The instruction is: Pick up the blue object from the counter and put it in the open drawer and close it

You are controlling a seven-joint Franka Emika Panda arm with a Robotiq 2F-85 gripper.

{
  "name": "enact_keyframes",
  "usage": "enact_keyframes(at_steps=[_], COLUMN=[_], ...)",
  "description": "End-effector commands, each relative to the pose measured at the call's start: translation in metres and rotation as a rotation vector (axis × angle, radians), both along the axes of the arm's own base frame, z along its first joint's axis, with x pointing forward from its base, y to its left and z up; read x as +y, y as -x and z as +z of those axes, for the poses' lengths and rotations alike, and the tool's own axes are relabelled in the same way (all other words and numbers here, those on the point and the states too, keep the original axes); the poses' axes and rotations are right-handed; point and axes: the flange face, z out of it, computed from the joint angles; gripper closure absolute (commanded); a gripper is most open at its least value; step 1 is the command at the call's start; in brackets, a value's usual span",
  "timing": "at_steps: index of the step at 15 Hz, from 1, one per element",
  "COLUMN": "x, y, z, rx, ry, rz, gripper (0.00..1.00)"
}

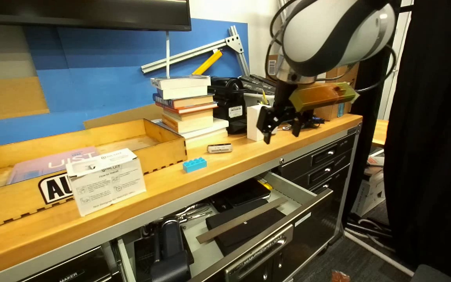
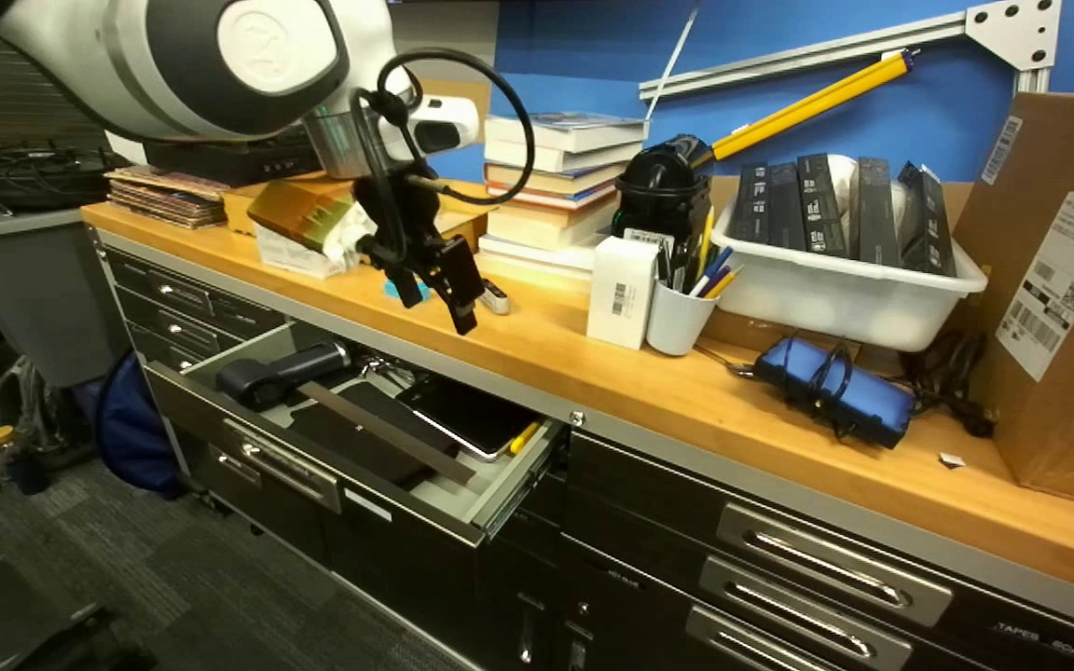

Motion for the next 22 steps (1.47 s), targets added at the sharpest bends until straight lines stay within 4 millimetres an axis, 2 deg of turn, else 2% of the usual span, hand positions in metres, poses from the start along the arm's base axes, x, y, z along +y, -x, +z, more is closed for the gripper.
enact_keyframes(at_steps=[1,5,8,14,20,21,22], x=[0.06,0.119,0.148,0.182,0.197,0.198,0.198], y=[-0.055,-0.095,-0.111,-0.132,-0.148,-0.149,-0.149], z=[-0.003,-0.025,-0.039,-0.058,-0.069,-0.071,-0.072], rx=[-0.046,-0.012,0.044,0.0,-0.025,-0.017,-0.012], ry=[0.02,0.022,-0.017,0.019,0.076,0.068,0.067], rz=[0.079,0.154,0.209,0.272,0.326,0.324,0.325], gripper=[0.0,0.0,0.0,0.0,0.0,0.25,0.26])
